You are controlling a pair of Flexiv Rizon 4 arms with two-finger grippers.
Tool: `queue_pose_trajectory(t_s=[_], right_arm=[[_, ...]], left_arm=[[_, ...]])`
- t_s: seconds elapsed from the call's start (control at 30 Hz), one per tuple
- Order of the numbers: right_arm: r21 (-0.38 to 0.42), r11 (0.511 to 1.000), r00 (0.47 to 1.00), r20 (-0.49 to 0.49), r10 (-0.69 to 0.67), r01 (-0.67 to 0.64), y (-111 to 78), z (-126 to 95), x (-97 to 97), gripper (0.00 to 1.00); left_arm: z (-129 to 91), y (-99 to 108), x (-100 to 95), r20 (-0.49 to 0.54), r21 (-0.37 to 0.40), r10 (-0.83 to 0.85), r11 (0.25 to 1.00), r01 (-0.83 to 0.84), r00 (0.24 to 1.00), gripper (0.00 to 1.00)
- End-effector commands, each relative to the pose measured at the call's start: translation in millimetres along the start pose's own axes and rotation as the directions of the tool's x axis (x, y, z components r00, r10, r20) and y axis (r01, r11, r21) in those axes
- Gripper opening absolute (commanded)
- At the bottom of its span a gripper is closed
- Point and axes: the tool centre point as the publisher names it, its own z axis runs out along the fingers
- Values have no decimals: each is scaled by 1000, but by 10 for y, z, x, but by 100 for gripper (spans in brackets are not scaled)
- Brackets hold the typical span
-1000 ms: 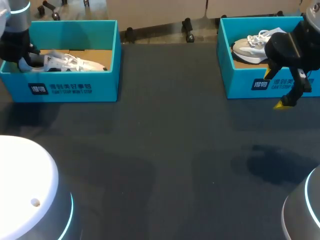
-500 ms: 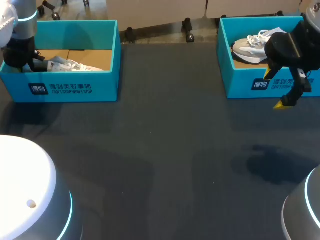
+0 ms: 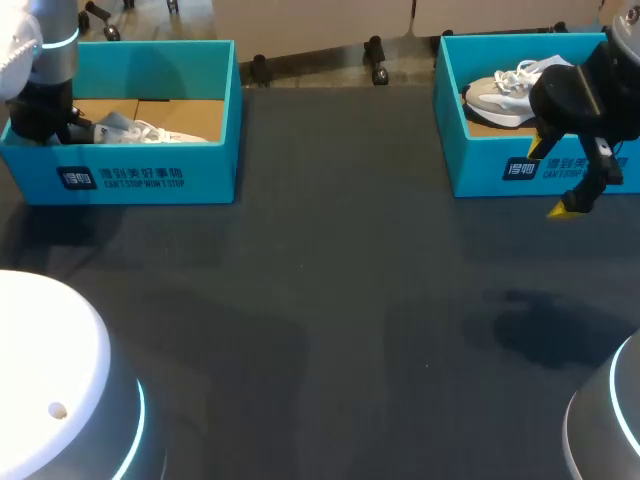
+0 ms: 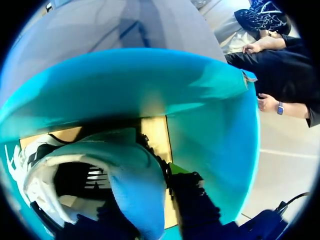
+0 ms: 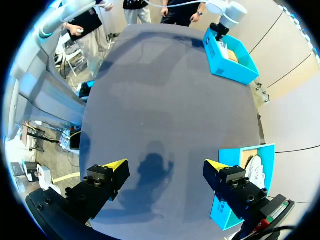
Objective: Take the shoe out of the shoebox, open the shoe tongue, remove and reinsert the insole, then place the shoe into the shoebox
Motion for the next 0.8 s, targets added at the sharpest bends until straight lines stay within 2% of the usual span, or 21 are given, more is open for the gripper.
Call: queue_pose_trajectory(t_s=[0.03, 0.07, 0.13, 0.23, 0.37, 0.5, 0.53, 0.6, 0.67, 0.8], right_arm=[[3, 1000, 1000, -4, 1, -1, 11, 8, -21, 100], [3, 1000, 1000, -4, 1, -1, 11, 8, -21, 100], [3, 1000, 1000, -4, 1, -1, 11, 8, -21, 100], [3, 1000, 1000, -4, 1, -1, 11, 8, -21, 100], [3, 1000, 1000, -4, 1, -1, 11, 8, -21, 100], [3, 1000, 1000, -4, 1, -1, 11, 8, -21, 100], [3, 1000, 1000, -4, 1, -1, 11, 8, -21, 100], [3, 1000, 1000, -4, 1, -1, 11, 8, -21, 100], [3, 1000, 1000, -4, 1, -1, 11, 8, -21, 100], [3, 1000, 1000, -4, 1, -1, 11, 8, -21, 100]], left_arm=[[34, 29, -3, 1, 12, -4, 1000, 4, 1000, 43], [34, 29, 1, 2, 14, -3, 1000, 3, 1000, 47], [22, 27, 10, 2, 14, -2, 1000, 2, 1000, 64], [-23, 25, 19, 15, 14, -7, 1000, 6, 1000, 69], [-125, 30, 21, 44, 21, -11, 1000, 10, 999, 80], [-239, 44, 6, 71, 21, -16, 1000, 15, 997, 81], [-272, 46, 0, 80, 19, -18, 1000, 16, 997, 76], [-341, 53, -5, 97, 18, -25, 1000, 23, 995, 75], [-413, 52, -4, 116, 15, -27, 1000, 25, 993, 68], [-566, 37, -5, 146, 0, -19, 1000, 20, 989, 76]])
